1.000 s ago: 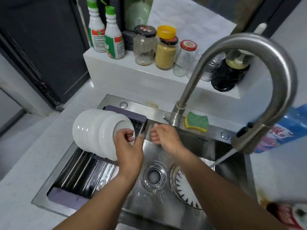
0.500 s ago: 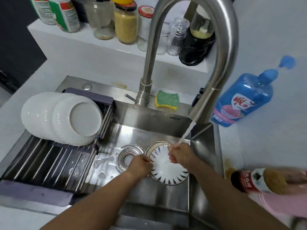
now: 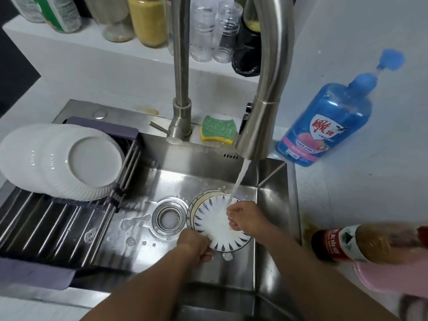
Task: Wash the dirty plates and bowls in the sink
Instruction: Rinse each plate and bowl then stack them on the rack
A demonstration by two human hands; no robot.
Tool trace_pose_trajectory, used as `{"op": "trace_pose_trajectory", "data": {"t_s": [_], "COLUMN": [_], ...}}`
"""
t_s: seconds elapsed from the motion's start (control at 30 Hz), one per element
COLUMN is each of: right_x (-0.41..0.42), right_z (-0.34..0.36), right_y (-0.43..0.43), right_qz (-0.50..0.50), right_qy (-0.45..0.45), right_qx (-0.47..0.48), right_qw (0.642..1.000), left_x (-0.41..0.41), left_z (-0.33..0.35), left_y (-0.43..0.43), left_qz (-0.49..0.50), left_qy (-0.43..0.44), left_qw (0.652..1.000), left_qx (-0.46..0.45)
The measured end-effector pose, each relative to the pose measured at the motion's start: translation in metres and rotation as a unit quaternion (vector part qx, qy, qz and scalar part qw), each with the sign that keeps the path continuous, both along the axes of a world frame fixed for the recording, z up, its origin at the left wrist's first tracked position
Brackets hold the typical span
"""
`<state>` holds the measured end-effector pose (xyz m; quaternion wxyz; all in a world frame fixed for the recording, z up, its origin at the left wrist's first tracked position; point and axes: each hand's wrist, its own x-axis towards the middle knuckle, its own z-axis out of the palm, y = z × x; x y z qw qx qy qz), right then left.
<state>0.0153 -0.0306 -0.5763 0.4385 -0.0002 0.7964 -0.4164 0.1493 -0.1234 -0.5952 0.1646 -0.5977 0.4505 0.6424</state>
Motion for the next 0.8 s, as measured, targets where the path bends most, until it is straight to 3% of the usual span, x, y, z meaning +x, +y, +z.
{"op": "trace_pose_trajectory", "data": {"t_s": [0.23, 0.33, 0.47, 0.67, 0.7, 0.8], "right_x": [0.001, 0.001, 0.011, 0.029, 0.03, 0.022], "right_z": [0.017, 0.02, 0.03, 0.062, 0.072, 0.094], "right_y": [-0.01, -0.008, 0.001, 0.005, 0.005, 0.004], "right_qz": [0.006, 0.053, 0.175, 0.136, 0.115, 0.034], "right_qy": [0.021, 0.101, 0.34, 0.554, 0.549, 0.453], "right_qx": [-0.035, -0.019, 0.057, 0.08, 0.091, 0.104], "right_qw": [0.999, 0.993, 0.922, 0.818, 0.823, 0.885], "left_x": [0.0, 0.013, 0.023, 0.023, 0.023, 0.021], "left_z": [0.025, 0.032, 0.052, 0.076, 0.077, 0.085], "left_y": [-0.026, -0.043, -0.055, -0.054, -0.053, -0.052], "left_qz": [-0.015, -0.04, -0.019, 0.005, 0.009, 0.016], "left_qy": [0.075, 0.116, 0.18, 0.225, 0.227, 0.222], "left_qw": [0.997, 0.991, 0.982, 0.974, 0.973, 0.972], "left_qx": [-0.021, -0.055, -0.05, -0.037, -0.039, -0.072]}}
